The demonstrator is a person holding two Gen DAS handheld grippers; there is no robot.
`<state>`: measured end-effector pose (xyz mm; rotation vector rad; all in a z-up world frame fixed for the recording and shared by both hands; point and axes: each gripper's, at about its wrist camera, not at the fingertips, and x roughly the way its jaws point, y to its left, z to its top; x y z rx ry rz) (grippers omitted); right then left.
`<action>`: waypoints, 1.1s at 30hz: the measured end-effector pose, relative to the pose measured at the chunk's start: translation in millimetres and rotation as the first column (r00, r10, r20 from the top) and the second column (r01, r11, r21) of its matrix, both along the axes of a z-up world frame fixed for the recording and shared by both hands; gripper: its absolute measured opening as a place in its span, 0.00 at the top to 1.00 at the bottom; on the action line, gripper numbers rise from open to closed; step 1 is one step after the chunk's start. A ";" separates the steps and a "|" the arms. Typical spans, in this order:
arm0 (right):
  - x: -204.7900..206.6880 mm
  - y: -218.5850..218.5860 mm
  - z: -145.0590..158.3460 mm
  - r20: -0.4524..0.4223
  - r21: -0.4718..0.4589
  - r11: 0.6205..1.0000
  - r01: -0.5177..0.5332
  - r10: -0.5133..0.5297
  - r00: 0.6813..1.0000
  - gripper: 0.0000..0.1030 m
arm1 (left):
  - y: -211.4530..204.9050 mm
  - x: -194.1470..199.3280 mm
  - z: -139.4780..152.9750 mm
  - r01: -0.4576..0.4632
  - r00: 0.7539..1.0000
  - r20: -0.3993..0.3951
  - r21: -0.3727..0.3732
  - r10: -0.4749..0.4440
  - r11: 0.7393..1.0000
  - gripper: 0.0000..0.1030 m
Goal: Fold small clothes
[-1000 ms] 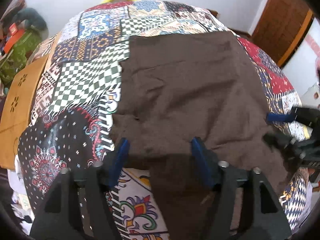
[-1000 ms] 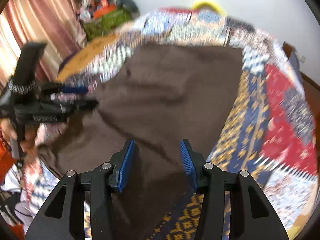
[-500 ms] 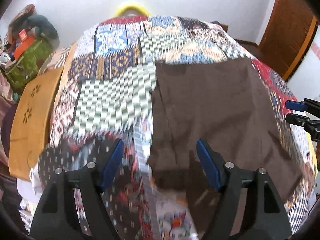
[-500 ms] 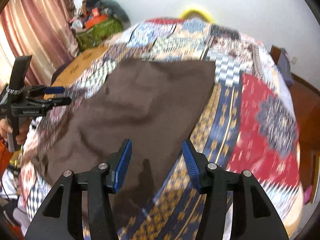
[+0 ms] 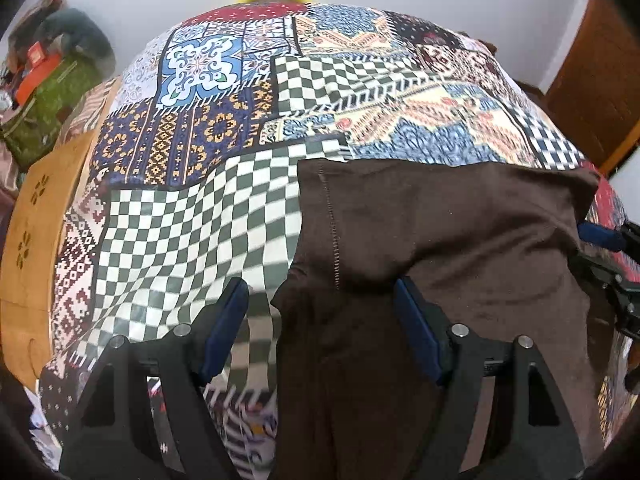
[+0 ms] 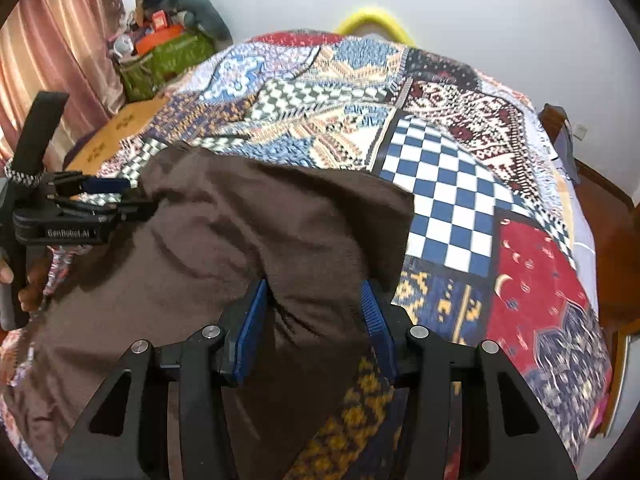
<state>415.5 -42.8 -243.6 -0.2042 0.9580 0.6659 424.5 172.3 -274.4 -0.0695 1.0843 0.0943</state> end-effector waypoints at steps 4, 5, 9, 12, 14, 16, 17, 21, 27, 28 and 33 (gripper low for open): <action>7.1 -1.1 6.8 -0.012 0.025 1.000 0.014 -0.014 1.000 0.57 | 9.3 1.0 2.2 -0.044 0.999 0.008 0.009 0.044 0.999 0.28; 7.4 -1.1 9.1 -0.014 0.032 0.999 0.016 -0.015 1.000 0.57 | 11.8 -1.1 4.4 -0.050 0.999 0.008 0.003 0.050 0.999 0.28; -5.8 -10.1 24.5 -0.010 0.072 0.997 0.019 -0.019 1.000 0.57 | 14.6 -22.8 20.8 -0.047 0.999 0.027 0.003 0.047 0.999 0.28; -24.4 -20.5 38.2 -0.002 0.091 0.996 0.013 -0.012 1.000 0.57 | 9.5 -47.9 38.8 -0.031 0.998 0.056 0.043 0.029 0.999 0.28; -39.6 -27.8 46.9 0.003 0.098 0.995 0.006 -0.006 1.000 0.56 | 5.3 -66.5 51.4 -0.017 0.997 0.076 0.059 0.013 0.998 0.28; -59.2 -35.1 55.6 0.010 0.097 0.995 -0.005 0.004 1.000 0.56 | 0.9 -90.7 64.9 -0.006 0.995 0.099 0.076 -0.001 0.997 0.28; -67.1 -38.2 58.5 0.012 0.099 0.995 -0.009 0.007 1.000 0.56 | -0.2 -99.5 69.1 -0.002 0.995 0.104 0.079 -0.006 0.997 0.28; -102.4 -50.1 65.7 0.007 0.091 0.995 -0.027 0.027 1.000 0.54 | -4.2 -141.1 81.6 0.013 0.994 0.103 0.065 -0.020 0.998 0.27; -149.2 -59.0 61.4 -0.029 0.084 0.995 -0.055 0.058 0.998 0.54 | -13.6 -201.7 73.2 0.041 0.997 0.058 0.068 -0.045 0.997 0.26; -157.1 -59.1 59.4 -0.037 0.087 0.994 -0.061 0.064 0.997 0.54 | -14.3 -208.9 70.2 0.045 0.998 0.047 0.069 -0.049 0.997 0.26; -187.8 -52.8 46.3 -0.062 0.068 0.991 -0.118 0.122 0.991 0.42 | -17.0 -247.4 58.4 0.036 0.999 0.019 0.058 -0.037 0.998 0.26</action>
